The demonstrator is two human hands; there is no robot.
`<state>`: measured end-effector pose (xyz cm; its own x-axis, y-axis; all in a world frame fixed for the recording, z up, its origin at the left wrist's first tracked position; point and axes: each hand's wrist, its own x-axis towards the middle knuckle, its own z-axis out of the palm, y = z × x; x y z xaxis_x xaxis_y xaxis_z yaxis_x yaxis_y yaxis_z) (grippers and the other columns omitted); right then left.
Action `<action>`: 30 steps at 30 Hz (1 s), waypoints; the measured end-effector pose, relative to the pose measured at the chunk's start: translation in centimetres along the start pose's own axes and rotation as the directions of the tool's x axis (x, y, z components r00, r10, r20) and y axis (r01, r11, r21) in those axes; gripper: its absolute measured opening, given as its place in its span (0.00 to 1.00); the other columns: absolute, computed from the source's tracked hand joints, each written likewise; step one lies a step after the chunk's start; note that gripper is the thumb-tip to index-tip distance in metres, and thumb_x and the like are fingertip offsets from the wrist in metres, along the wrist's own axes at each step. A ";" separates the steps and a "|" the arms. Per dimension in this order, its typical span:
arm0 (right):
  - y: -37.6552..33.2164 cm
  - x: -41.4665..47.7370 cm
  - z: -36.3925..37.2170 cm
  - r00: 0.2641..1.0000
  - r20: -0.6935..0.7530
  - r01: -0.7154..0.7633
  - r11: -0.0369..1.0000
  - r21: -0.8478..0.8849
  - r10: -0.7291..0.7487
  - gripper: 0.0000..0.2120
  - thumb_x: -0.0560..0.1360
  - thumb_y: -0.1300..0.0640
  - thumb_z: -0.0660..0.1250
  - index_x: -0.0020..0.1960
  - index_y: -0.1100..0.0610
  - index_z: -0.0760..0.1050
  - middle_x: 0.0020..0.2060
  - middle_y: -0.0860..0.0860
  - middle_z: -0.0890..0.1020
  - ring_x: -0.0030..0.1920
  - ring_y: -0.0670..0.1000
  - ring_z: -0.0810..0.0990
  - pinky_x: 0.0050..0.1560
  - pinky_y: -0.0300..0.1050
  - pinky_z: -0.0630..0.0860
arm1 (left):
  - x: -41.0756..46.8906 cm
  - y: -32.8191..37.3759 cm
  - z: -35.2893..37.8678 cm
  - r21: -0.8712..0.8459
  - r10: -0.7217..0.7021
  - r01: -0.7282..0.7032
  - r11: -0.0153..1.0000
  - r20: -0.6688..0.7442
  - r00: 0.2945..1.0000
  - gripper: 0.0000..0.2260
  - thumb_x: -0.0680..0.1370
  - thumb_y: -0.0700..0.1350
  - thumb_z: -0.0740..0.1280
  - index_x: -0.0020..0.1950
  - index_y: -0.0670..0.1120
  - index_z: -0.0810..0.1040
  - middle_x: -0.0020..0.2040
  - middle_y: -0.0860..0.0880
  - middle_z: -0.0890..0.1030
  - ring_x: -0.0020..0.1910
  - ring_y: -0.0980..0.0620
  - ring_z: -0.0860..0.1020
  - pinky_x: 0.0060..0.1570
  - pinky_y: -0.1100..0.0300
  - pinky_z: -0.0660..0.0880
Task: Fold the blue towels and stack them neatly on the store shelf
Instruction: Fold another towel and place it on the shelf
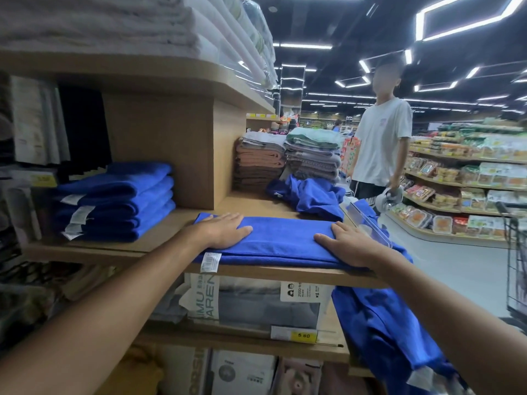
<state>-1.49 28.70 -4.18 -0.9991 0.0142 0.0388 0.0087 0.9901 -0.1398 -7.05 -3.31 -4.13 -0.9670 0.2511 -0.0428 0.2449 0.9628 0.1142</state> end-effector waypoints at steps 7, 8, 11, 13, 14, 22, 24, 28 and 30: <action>-1.8 0.1 -0.9 0.981 -0.164 -0.108 0.994 -0.017 0.104 0.40 0.75 0.29 0.61 0.73 0.58 0.64 0.69 0.59 0.74 0.67 0.63 0.72 0.63 0.56 0.72 | -2.2 6.3 0.3 -0.040 0.108 -0.111 0.993 -0.078 0.991 0.27 0.84 0.53 0.48 0.82 0.46 0.56 0.83 0.49 0.54 0.81 0.51 0.53 0.79 0.45 0.49; -1.9 0.3 -1.5 0.982 -0.132 -0.129 0.990 0.048 0.134 0.40 0.74 0.31 0.65 0.73 0.59 0.64 0.68 0.59 0.75 0.66 0.62 0.74 0.62 0.54 0.73 | -2.4 6.7 0.7 -0.024 0.103 -0.105 0.994 -0.059 0.993 0.27 0.84 0.54 0.47 0.82 0.47 0.54 0.83 0.50 0.52 0.82 0.52 0.51 0.79 0.45 0.47; -1.9 0.9 -3.1 0.979 -0.067 -0.159 0.929 0.333 0.191 0.34 0.72 0.43 0.76 0.68 0.62 0.70 0.61 0.58 0.79 0.58 0.56 0.79 0.57 0.52 0.76 | -2.6 6.8 1.1 -0.009 0.086 -0.086 0.996 -0.049 0.995 0.28 0.84 0.55 0.45 0.83 0.48 0.50 0.83 0.53 0.48 0.82 0.54 0.47 0.79 0.46 0.42; -1.5 1.0 -3.4 0.974 -0.053 -0.157 0.824 0.545 0.220 0.31 0.72 0.50 0.78 0.68 0.62 0.70 0.53 0.54 0.77 0.47 0.50 0.77 0.42 0.47 0.76 | -2.6 6.8 1.0 -0.005 0.086 -0.086 0.996 -0.047 0.995 0.28 0.83 0.55 0.44 0.83 0.49 0.49 0.83 0.53 0.48 0.82 0.54 0.47 0.79 0.46 0.43; -1.2 1.1 -3.5 0.974 -0.026 -0.155 0.742 0.653 0.226 0.31 0.72 0.51 0.78 0.68 0.61 0.69 0.52 0.51 0.76 0.45 0.48 0.76 0.39 0.44 0.73 | -2.6 6.8 1.0 -0.004 0.087 -0.087 0.996 -0.046 0.995 0.28 0.83 0.56 0.44 0.83 0.49 0.49 0.83 0.53 0.48 0.82 0.54 0.47 0.79 0.46 0.43; 0.8 -0.9 -4.1 0.919 0.385 -0.393 0.149 0.907 0.081 0.17 0.75 0.52 0.75 0.60 0.58 0.77 0.43 0.55 0.82 0.36 0.53 0.82 0.36 0.41 0.79 | -2.6 6.8 1.2 -0.017 0.094 -0.095 0.995 -0.048 0.994 0.30 0.83 0.58 0.44 0.83 0.49 0.49 0.83 0.52 0.48 0.82 0.54 0.47 0.79 0.46 0.43; 0.3 -1.0 -4.5 0.935 0.354 -0.355 0.104 0.929 0.024 0.16 0.73 0.55 0.75 0.57 0.55 0.75 0.44 0.58 0.77 0.40 0.54 0.77 0.48 0.40 0.75 | -2.7 6.9 1.2 -0.019 0.098 -0.099 0.995 -0.040 0.994 0.30 0.83 0.59 0.44 0.83 0.48 0.49 0.83 0.52 0.48 0.82 0.53 0.47 0.79 0.44 0.43; -2.1 -1.1 -7.9 0.976 0.214 -0.212 0.038 0.977 -0.041 0.16 0.76 0.58 0.70 0.62 0.61 0.75 0.54 0.60 0.81 0.49 0.56 0.82 0.57 0.48 0.77 | -2.5 8.3 1.3 -0.027 0.106 -0.108 0.994 -0.072 0.992 0.27 0.84 0.56 0.46 0.81 0.46 0.58 0.82 0.49 0.55 0.81 0.50 0.52 0.78 0.40 0.47; -3.9 -0.9 -10.3 0.983 0.169 -0.164 0.077 0.983 -0.070 0.17 0.75 0.58 0.71 0.62 0.62 0.74 0.53 0.60 0.81 0.50 0.57 0.82 0.54 0.48 0.78 | -2.4 9.5 1.4 -0.045 0.126 -0.132 0.990 -0.119 0.985 0.24 0.84 0.54 0.47 0.75 0.45 0.65 0.78 0.48 0.64 0.78 0.49 0.59 0.76 0.38 0.51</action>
<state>-0.19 26.28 6.51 -0.9896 -0.0793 -0.1197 0.1248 -0.0633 -0.9902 -2.31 5.41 -4.36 -0.9299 0.3565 0.0904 0.3669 0.9158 0.1632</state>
